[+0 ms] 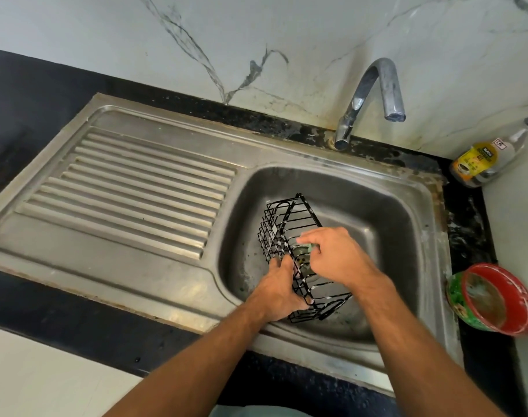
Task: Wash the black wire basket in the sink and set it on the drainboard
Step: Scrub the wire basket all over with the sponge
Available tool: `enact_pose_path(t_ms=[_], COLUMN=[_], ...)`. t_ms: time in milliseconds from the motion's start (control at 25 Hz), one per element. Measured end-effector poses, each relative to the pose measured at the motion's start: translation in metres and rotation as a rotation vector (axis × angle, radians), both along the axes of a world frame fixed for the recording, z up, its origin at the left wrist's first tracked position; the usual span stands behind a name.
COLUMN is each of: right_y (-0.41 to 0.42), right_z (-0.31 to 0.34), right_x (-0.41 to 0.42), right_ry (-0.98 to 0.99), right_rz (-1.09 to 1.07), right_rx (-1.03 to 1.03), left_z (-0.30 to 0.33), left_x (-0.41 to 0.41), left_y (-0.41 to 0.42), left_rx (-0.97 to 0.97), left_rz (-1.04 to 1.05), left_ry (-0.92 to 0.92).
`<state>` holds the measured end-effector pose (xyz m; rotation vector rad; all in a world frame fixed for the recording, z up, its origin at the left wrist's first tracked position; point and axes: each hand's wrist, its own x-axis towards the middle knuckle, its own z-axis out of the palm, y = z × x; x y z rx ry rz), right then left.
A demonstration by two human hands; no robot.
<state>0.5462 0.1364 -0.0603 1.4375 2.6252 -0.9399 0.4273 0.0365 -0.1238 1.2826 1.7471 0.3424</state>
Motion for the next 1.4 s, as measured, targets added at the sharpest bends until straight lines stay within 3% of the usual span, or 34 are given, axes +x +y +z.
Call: enact_pose_path(t_ms=[360,520,800,1040,1160,1240,1400], right_y=[0.015,0.030,0.010,0.020,0.010,0.011,0.024], right_z=[0.004,0.010,-0.001,-0.003,-0.006,-0.006,-0.010], right_x=[-0.009,-0.003,-0.006,-0.022,-0.032,-0.024,0.009], right_ry=[-0.057,0.080,-0.034,-0.076,-0.017,0.037,0.005], right_rz=[-0.074,-0.274,-0.022,-0.137,-0.067,-0.019,-0.137], right_rx=[-0.061,-0.039,0.062,0.056,0.081,0.074,0.118], left_z=[-0.001,-0.002,-0.002,-0.003,-0.002,-0.001,0.003], left_x=[0.002,0.002,0.002,0.003,0.002,0.001,0.001], left_y=[0.001,0.000,0.000,0.002,0.000,0.000,0.000], left_rx=[-0.028,-0.019,-0.022,-0.022,-0.019,-0.025,-0.042], left_rz=[-0.025,-0.004,-0.025,-0.023,-0.003,0.004,-0.016], left_ry=[0.017,0.005,0.015,0.034,0.014,0.009,-0.009])
